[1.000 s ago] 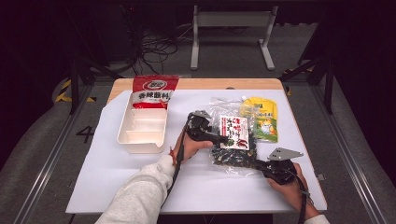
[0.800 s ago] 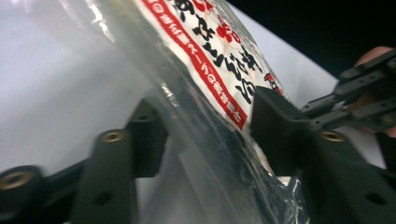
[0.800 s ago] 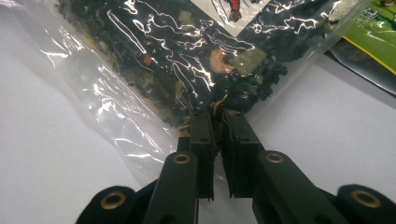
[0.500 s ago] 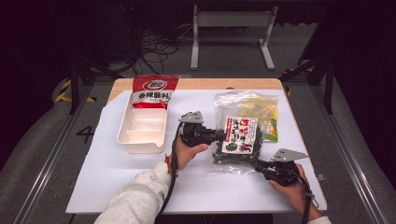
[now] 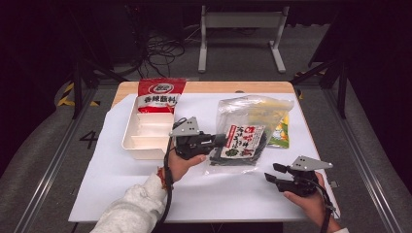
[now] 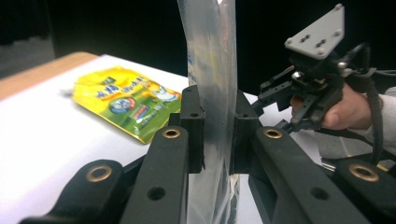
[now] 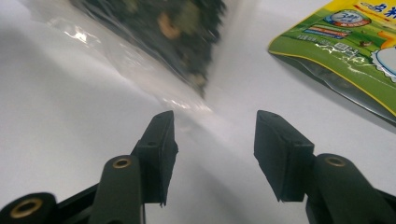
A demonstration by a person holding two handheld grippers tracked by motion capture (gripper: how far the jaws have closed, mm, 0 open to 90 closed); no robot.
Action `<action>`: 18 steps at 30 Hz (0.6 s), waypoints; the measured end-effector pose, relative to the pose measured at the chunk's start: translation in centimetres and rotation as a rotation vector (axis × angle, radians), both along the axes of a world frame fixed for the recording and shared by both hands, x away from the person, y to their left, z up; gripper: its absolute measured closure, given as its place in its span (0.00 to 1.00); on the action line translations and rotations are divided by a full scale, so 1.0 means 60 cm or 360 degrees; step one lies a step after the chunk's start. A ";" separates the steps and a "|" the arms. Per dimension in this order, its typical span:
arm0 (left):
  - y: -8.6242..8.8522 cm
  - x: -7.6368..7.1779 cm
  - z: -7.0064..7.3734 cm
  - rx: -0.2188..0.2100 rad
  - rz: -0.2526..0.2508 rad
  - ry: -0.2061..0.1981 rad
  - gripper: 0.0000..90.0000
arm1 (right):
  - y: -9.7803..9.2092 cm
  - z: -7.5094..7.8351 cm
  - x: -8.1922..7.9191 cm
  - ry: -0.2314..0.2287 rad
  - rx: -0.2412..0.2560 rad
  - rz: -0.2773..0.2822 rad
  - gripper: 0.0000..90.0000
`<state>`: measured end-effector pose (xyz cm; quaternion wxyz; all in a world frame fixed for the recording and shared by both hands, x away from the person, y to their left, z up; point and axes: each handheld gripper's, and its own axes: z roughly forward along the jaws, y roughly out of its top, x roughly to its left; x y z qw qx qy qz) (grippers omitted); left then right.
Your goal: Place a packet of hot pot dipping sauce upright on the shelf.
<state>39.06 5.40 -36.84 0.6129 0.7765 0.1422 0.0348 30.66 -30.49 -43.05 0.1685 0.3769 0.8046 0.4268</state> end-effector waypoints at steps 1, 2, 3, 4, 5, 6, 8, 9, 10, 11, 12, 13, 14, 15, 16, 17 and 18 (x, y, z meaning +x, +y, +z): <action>0.007 -0.003 0.004 -0.0004 0.0008 -0.0011 0.90 | 0.000 0.000 0.001 0.0003 0.0001 -0.0002 0.52; 0.014 -0.006 0.009 -0.0018 0.0019 -0.0024 0.90 | 0.000 -0.001 0.003 0.0005 0.0004 -0.0008 0.52; 0.021 -0.009 0.012 -0.0025 0.0022 -0.0034 0.90 | 0.000 -0.001 0.004 0.0010 0.0012 -0.0007 0.52; 0.025 -0.011 0.014 -0.0031 0.0027 -0.0042 0.90 | 0.002 -0.001 0.005 0.0009 0.0012 -0.0008 0.51; 0.034 -0.013 0.017 -0.0038 0.0036 -0.0059 0.90 | 0.003 -0.001 0.006 0.0005 0.0008 -0.0008 0.51; 0.041 -0.014 0.019 -0.0051 0.0041 -0.0066 0.90 | 0.005 -0.001 0.007 0.0008 0.0010 -0.0005 0.51; 0.054 -0.014 0.022 -0.0065 0.0039 -0.0070 0.90 | 0.009 -0.003 0.009 0.0013 0.0008 0.0001 0.51; 0.054 -0.014 0.022 -0.0065 0.0039 -0.0070 0.90 | 0.009 -0.003 0.009 0.0013 0.0008 0.0001 0.51; 0.061 -0.014 0.024 -0.0071 0.0054 -0.0089 0.90 | 0.010 -0.004 0.010 0.0016 0.0004 0.0005 0.51; 0.066 -0.014 0.026 -0.0072 0.0064 -0.0097 0.90 | 0.012 -0.005 0.011 0.0018 -0.0003 0.0011 0.50; 0.070 -0.013 0.027 -0.0082 0.0069 -0.0097 0.90 | 0.014 -0.007 0.012 0.0023 -0.0007 0.0015 0.49; 0.073 -0.013 0.028 -0.0088 0.0069 -0.0101 0.90 | 0.015 -0.008 0.012 0.0026 -0.0014 0.0016 0.49; 0.076 -0.012 0.030 -0.0100 0.0073 -0.0100 0.90 | 0.016 -0.009 0.012 0.0032 -0.0023 0.0016 0.49; 0.079 -0.012 0.032 -0.0108 0.0080 -0.0099 0.90 | 0.016 -0.009 0.012 0.0032 -0.0023 0.0016 0.49; 0.083 -0.012 0.034 -0.0115 0.0085 -0.0105 0.90 | 0.016 -0.009 0.012 0.0032 -0.0025 0.0019 0.48; 0.085 -0.012 0.035 -0.0117 0.0089 -0.0113 0.90 | 0.016 -0.009 0.012 0.0030 -0.0026 0.0019 0.47; 0.089 -0.013 0.038 -0.0123 0.0094 -0.0117 0.90 | 0.016 -0.010 0.012 0.0031 -0.0029 0.0019 0.47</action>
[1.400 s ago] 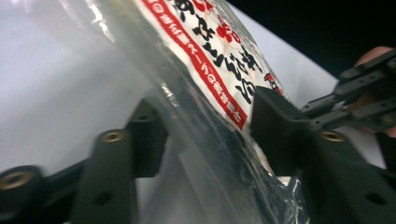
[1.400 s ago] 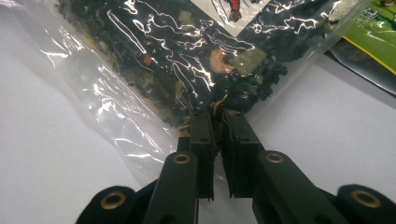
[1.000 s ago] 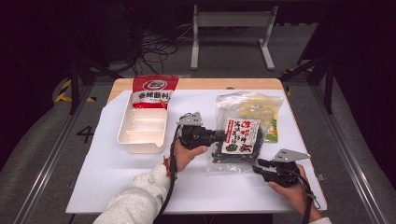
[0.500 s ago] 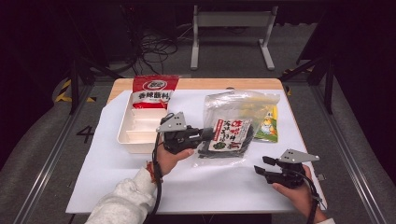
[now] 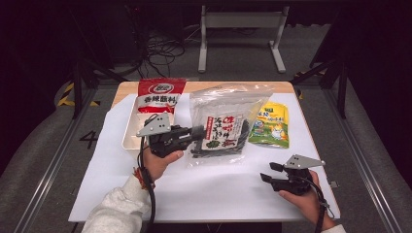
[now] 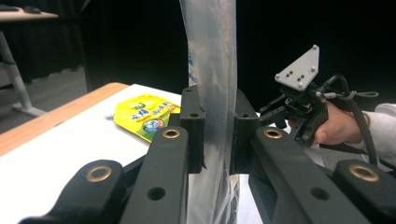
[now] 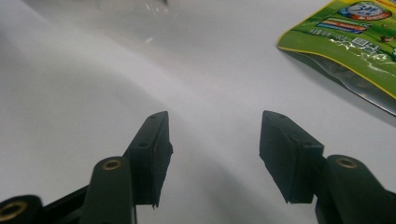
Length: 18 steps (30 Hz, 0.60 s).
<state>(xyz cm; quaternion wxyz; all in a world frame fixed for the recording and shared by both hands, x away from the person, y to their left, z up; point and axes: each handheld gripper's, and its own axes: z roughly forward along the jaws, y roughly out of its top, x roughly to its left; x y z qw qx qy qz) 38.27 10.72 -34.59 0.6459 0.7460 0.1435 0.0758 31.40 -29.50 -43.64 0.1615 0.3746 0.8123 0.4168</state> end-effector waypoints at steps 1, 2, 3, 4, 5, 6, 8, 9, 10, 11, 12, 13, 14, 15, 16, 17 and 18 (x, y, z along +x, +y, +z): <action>0.002 0.000 0.002 0.0003 0.0003 -0.0008 0.90 | 0.000 -0.001 0.000 0.0004 0.0001 0.0001 0.47; 0.008 -0.001 0.005 -0.0006 0.0015 -0.0021 0.90 | 0.001 -0.002 0.000 0.0004 -0.0003 0.0002 0.47; 0.008 -0.001 0.005 -0.0006 0.0015 -0.0021 0.90 | 0.001 -0.002 0.000 0.0004 -0.0003 0.0002 0.47; 0.010 -0.002 0.007 -0.0012 0.0018 -0.0020 0.90 | 0.002 -0.003 0.000 0.0005 -0.0010 0.0004 0.46; 0.012 -0.001 0.008 -0.0014 0.0020 -0.0030 0.89 | 0.003 -0.004 0.001 0.0008 -0.0011 0.0009 0.46; 0.015 -0.001 0.010 -0.0011 0.0022 -0.0039 0.89 | 0.005 -0.006 0.001 0.0014 -0.0022 0.0013 0.45; 0.020 -0.001 0.014 -0.0023 0.0026 -0.0054 0.89 | 0.006 -0.007 0.000 0.0010 -0.0033 0.0017 0.45; 0.022 0.000 0.015 -0.0029 0.0029 -0.0058 0.89 | 0.006 -0.007 0.000 0.0010 -0.0033 0.0017 0.45; 0.027 0.000 0.018 -0.0030 0.0033 -0.0065 0.90 | 0.007 -0.007 0.000 0.0008 -0.0033 0.0018 0.45; 0.031 0.000 0.020 -0.0030 0.0043 -0.0078 0.89 | 0.007 -0.007 0.001 0.0010 -0.0031 0.0014 0.45; 0.036 0.000 0.022 -0.0039 0.0048 -0.0079 0.89 | 0.006 -0.007 0.001 0.0012 -0.0030 0.0012 0.45; 0.039 0.001 0.023 -0.0044 0.0052 -0.0085 0.89 | 0.006 -0.008 0.000 0.0011 -0.0028 0.0010 0.45; 0.043 0.001 0.026 -0.0046 0.0064 -0.0093 0.89 | 0.006 -0.008 0.000 0.0013 -0.0025 0.0010 0.44; 0.048 0.002 0.029 -0.0050 0.0075 -0.0100 0.90 | 0.005 -0.009 -0.001 0.0014 -0.0026 0.0009 0.44; 0.055 0.002 0.033 -0.0055 0.0095 -0.0111 0.89 | 0.004 -0.009 -0.002 0.0014 -0.0028 0.0005 0.44; 0.055 0.002 0.033 -0.0055 0.0095 -0.0111 0.89 | 0.004 -0.009 -0.002 0.0014 -0.0028 0.0005 0.44; 0.070 0.004 0.043 -0.0065 0.0136 -0.0140 0.89 | 0.002 -0.011 -0.005 0.0015 -0.0029 -0.0004 0.44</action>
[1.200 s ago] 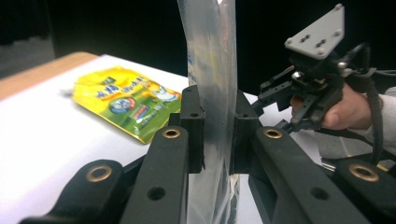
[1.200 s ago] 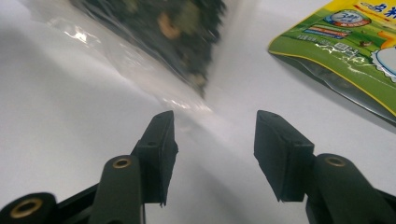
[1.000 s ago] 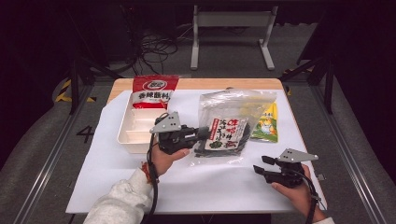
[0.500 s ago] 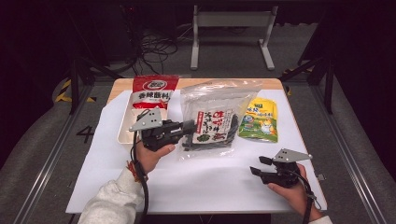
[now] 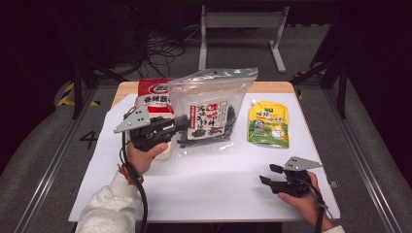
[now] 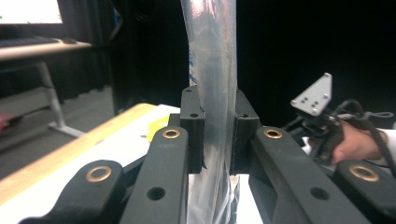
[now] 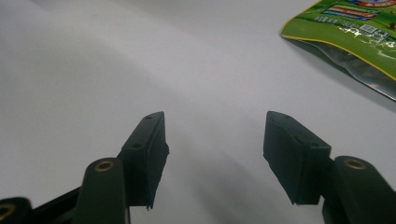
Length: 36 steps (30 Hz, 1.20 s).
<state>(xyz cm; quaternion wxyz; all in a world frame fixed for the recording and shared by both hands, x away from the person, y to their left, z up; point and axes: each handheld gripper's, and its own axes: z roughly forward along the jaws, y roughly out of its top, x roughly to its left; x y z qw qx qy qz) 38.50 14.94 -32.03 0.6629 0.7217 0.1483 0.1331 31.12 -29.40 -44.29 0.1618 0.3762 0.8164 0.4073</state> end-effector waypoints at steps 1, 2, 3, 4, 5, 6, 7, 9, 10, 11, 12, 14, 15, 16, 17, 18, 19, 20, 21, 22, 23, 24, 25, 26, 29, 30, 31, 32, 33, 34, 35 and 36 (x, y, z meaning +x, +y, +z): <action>0.000 0.000 0.000 0.0000 0.0000 0.0000 0.89 | 0.000 0.000 0.000 0.0000 0.0000 0.0000 0.44; 0.016 0.001 0.009 -0.0015 0.0041 -0.0030 0.89 | -0.003 -0.002 -0.004 -0.0003 0.0002 -0.0005 0.44; 0.024 0.002 0.013 -0.0022 0.0059 -0.0045 0.89 | -0.005 -0.003 -0.006 -0.0002 -0.0002 -0.0010 0.43; 0.032 0.002 0.016 -0.0028 0.0079 -0.0056 0.89 | -0.007 -0.003 -0.007 -0.0003 -0.0005 -0.0014 0.43; 0.032 0.002 0.016 -0.0028 0.0079 -0.0056 0.89 | -0.007 -0.003 -0.007 -0.0003 -0.0005 -0.0014 0.43; 0.039 0.002 0.018 -0.0029 0.0099 -0.0074 0.89 | -0.008 -0.003 -0.009 -0.0002 -0.0002 -0.0021 0.43; 0.053 0.004 0.021 -0.0029 0.0136 -0.0088 0.89 | -0.011 -0.003 -0.011 -0.0006 0.0004 -0.0034 0.43; 0.059 0.006 0.022 -0.0031 0.0151 -0.0098 0.89 | -0.011 -0.003 -0.013 -0.0006 0.0003 -0.0038 0.43; 0.065 0.007 0.023 -0.0020 0.0166 -0.0104 0.89 | -0.011 -0.003 -0.013 -0.0006 0.0003 -0.0038 0.43; 0.071 0.010 0.022 -0.0020 0.0184 -0.0108 0.89 | -0.011 -0.003 -0.013 -0.0005 0.0003 -0.0039 0.43; 0.078 0.013 0.021 -0.0020 0.0202 -0.0103 0.89 | -0.011 -0.003 -0.014 -0.0005 0.0001 -0.0039 0.43; 0.094 0.020 0.018 -0.0004 0.0246 -0.0102 0.89 | -0.009 -0.005 -0.015 0.0000 -0.0007 -0.0039 0.42; 0.094 0.020 0.018 -0.0004 0.0246 -0.0102 0.89 | -0.009 -0.005 -0.015 0.0000 -0.0007 -0.0039 0.42; 0.100 0.023 0.016 0.0006 0.0271 -0.0109 0.89 | -0.009 -0.005 -0.015 0.0001 -0.0007 -0.0039 0.42; 0.105 0.025 0.014 0.0016 0.0293 -0.0115 0.89 | -0.010 -0.006 -0.015 0.0002 -0.0007 -0.0038 0.42; 0.111 0.027 0.013 0.0034 0.0314 -0.0111 0.89 | -0.010 -0.006 -0.015 0.0005 -0.0006 -0.0039 0.42; 0.115 0.029 0.012 0.0026 0.0325 -0.0111 0.89 | -0.011 -0.007 -0.015 0.0008 -0.0006 -0.0041 0.42; 0.128 0.033 0.008 0.0029 0.0355 -0.0111 0.89 | -0.011 -0.007 -0.015 0.0008 -0.0005 -0.0041 0.42; 0.128 0.033 0.008 0.0029 0.0355 -0.0111 0.89 | -0.011 -0.007 -0.015 0.0008 -0.0005 -0.0041 0.42; 0.133 0.035 0.006 0.0033 0.0369 -0.0108 0.89 | -0.012 -0.007 -0.015 0.0008 -0.0006 -0.0040 0.42; 0.138 0.036 0.004 0.0037 0.0382 -0.0110 0.89 | -0.011 -0.007 -0.016 0.0005 -0.0008 -0.0041 0.42; 0.151 0.039 0.000 0.0038 0.0409 -0.0105 0.89 | -0.011 -0.007 -0.016 0.0008 -0.0008 -0.0039 0.41; 0.157 0.041 -0.003 0.0051 0.0419 -0.0101 0.89 | -0.011 -0.007 -0.016 0.0009 -0.0010 -0.0038 0.41; 0.157 0.041 -0.003 0.0051 0.0419 -0.0101 0.89 | -0.011 -0.007 -0.016 0.0009 -0.0010 -0.0038 0.41; 0.176 0.047 -0.017 0.0090 0.0484 -0.0098 0.89 | -0.011 -0.007 -0.016 0.0010 -0.0013 -0.0035 0.41; 0.176 0.047 -0.017 0.0090 0.0484 -0.0098 0.89 | -0.011 -0.007 -0.016 0.0010 -0.0013 -0.0035 0.41; 0.181 0.049 -0.020 0.0088 0.0493 -0.0088 0.89 | -0.011 -0.007 -0.016 0.0008 -0.0013 -0.0034 0.41; 0.187 0.051 -0.024 0.0080 0.0513 -0.0083 0.89 | -0.011 -0.007 -0.016 0.0008 -0.0010 -0.0033 0.41; 0.194 0.052 -0.029 0.0080 0.0529 -0.0111 0.89 | -0.010 -0.007 -0.016 0.0010 -0.0012 -0.0031 0.41; 0.198 0.054 -0.032 0.0082 0.0541 -0.0110 0.89 | -0.010 -0.008 -0.016 0.0012 -0.0013 -0.0031 0.41; 0.200 0.055 -0.034 0.0083 0.0548 -0.0111 0.89 | -0.010 -0.008 -0.016 0.0012 -0.0015 -0.0029 0.41; 0.200 0.055 -0.034 0.0083 0.0548 -0.0111 0.89 | -0.010 -0.008 -0.016 0.0012 -0.0015 -0.0029 0.41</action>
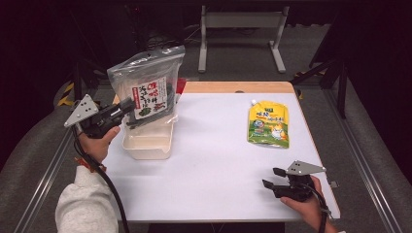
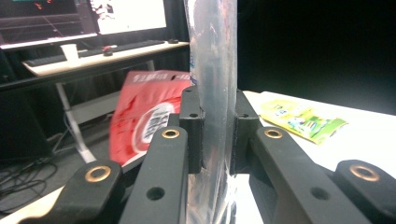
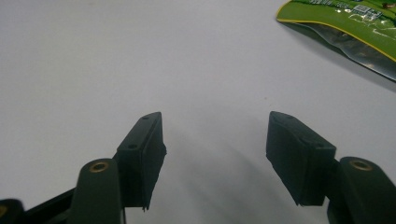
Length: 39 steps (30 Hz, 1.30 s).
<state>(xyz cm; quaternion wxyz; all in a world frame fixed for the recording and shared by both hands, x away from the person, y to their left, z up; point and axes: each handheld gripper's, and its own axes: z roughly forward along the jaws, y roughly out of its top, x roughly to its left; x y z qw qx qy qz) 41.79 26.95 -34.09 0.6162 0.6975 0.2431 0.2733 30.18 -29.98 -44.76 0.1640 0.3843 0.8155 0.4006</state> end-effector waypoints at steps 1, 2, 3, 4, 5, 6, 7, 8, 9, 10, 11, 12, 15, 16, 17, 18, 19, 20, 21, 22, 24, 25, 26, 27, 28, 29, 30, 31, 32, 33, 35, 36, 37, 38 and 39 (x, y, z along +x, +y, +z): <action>0.002 0.001 -0.003 0.0018 0.0008 0.0000 0.89 | 0.000 0.000 0.000 0.0001 -0.0001 0.0002 0.41; 0.001 0.002 -0.005 0.0038 0.0015 0.0001 0.89 | 0.001 0.000 0.000 0.0002 -0.0002 0.0005 0.41; 0.000 0.004 -0.009 0.0065 0.0033 -0.0003 0.89 | 0.001 0.000 0.000 0.0001 -0.0003 0.0007 0.41; 0.000 0.004 -0.009 0.0065 0.0033 -0.0003 0.89 | 0.001 0.000 0.000 0.0001 -0.0003 0.0007 0.41; -0.001 0.006 -0.012 0.0082 0.0049 0.0000 0.89 | 0.001 0.000 0.000 0.0001 -0.0003 0.0007 0.41; -0.002 0.008 -0.015 0.0093 0.0067 0.0010 0.89 | 0.001 0.000 0.000 0.0001 -0.0004 0.0008 0.41; -0.001 0.009 -0.017 0.0095 0.0074 0.0014 0.89 | 0.001 0.000 -0.001 0.0002 -0.0002 0.0010 0.41; 0.001 0.010 -0.018 0.0096 0.0078 0.0015 0.89 | 0.001 0.000 -0.001 0.0002 -0.0002 0.0010 0.41; 0.004 0.011 -0.021 0.0074 0.0086 0.0013 0.89 | 0.001 0.000 -0.001 0.0001 -0.0001 0.0009 0.41; 0.006 0.012 -0.024 0.0060 0.0097 0.0012 0.89 | 0.001 0.000 -0.001 0.0002 -0.0001 0.0010 0.41; 0.007 0.013 -0.026 0.0074 0.0100 0.0020 0.89 | 0.001 -0.001 0.000 0.0002 -0.0005 0.0011 0.41; 0.005 0.016 -0.031 0.0079 0.0099 0.0027 0.89 | 0.002 -0.001 0.000 0.0004 -0.0007 0.0013 0.41; 0.001 0.023 -0.044 0.0066 0.0086 0.0067 0.89 | 0.003 -0.002 0.000 0.0006 -0.0008 0.0020 0.41; 0.001 0.025 -0.046 0.0050 0.0080 0.0077 0.89 | 0.004 -0.002 0.000 0.0003 -0.0012 0.0022 0.40; 0.000 0.028 -0.051 0.0024 0.0073 0.0081 0.89 | 0.004 -0.001 0.000 0.0003 -0.0012 0.0023 0.40; -0.001 0.030 -0.054 0.0018 0.0076 0.0089 0.89 | 0.004 -0.001 0.000 0.0002 -0.0013 0.0022 0.40; -0.002 0.031 -0.057 0.0009 0.0074 0.0094 0.89 | 0.003 -0.001 0.000 0.0001 -0.0011 0.0021 0.40; -0.003 0.032 -0.059 -0.0005 0.0059 0.0096 0.89 | 0.003 -0.001 0.000 0.0002 -0.0011 0.0021 0.40; -0.004 0.034 -0.062 -0.0022 0.0053 0.0098 0.88 | 0.003 -0.001 0.000 0.0001 -0.0011 0.0021 0.40; -0.008 0.035 -0.065 -0.0017 0.0048 0.0108 0.88 | 0.003 -0.001 0.000 0.0002 -0.0010 0.0022 0.40; -0.018 0.038 -0.072 0.0056 0.0055 0.0128 0.88 | 0.004 -0.002 0.001 0.0003 -0.0010 0.0028 0.40; -0.021 0.039 -0.076 0.0085 0.0057 0.0146 0.88 | 0.005 -0.002 0.000 0.0004 -0.0010 0.0030 0.40; -0.020 0.041 -0.081 0.0047 0.0046 0.0147 0.88 | 0.006 -0.002 0.000 0.0005 -0.0011 0.0033 0.40; -0.015 0.043 -0.082 0.0030 0.0063 0.0151 0.88 | 0.006 -0.002 0.000 0.0005 -0.0013 0.0038 0.40; -0.015 0.043 -0.082 0.0030 0.0063 0.0151 0.88 | 0.006 -0.001 -0.001 -0.0002 -0.0009 0.0038 0.40; -0.009 0.044 -0.085 0.0032 0.0049 0.0162 0.88 | 0.006 0.000 -0.001 -0.0002 -0.0005 0.0040 0.40; -0.004 0.044 -0.087 0.0030 0.0055 0.0174 0.88 | 0.006 0.000 -0.001 -0.0004 -0.0006 0.0040 0.40; -0.001 0.044 -0.089 0.0036 0.0055 0.0176 0.88 | 0.006 0.000 -0.001 -0.0005 -0.0009 0.0037 0.40; 0.003 0.044 -0.091 0.0036 0.0043 0.0190 0.88 | 0.006 0.000 0.000 -0.0002 -0.0006 0.0036 0.40; 0.006 0.044 -0.093 0.0038 0.0038 0.0196 0.88 | 0.005 -0.001 0.000 0.0001 -0.0006 0.0036 0.40; 0.010 0.044 -0.095 0.0045 0.0034 0.0211 0.88 | 0.006 -0.001 0.000 0.0002 -0.0007 0.0037 0.39; 0.012 0.043 -0.096 0.0048 0.0031 0.0217 0.88 | 0.006 -0.001 0.000 0.0000 -0.0008 0.0039 0.39; 0.014 0.043 -0.097 0.0058 0.0030 0.0228 0.88 | 0.007 0.000 0.000 -0.0001 -0.0007 0.0041 0.39; 0.016 0.042 -0.099 0.0064 0.0025 0.0239 0.88 | 0.007 0.000 0.000 -0.0002 -0.0005 0.0042 0.39; 0.017 0.042 -0.100 0.0055 0.0027 0.0242 0.88 | 0.007 0.001 0.000 -0.0003 -0.0001 0.0042 0.39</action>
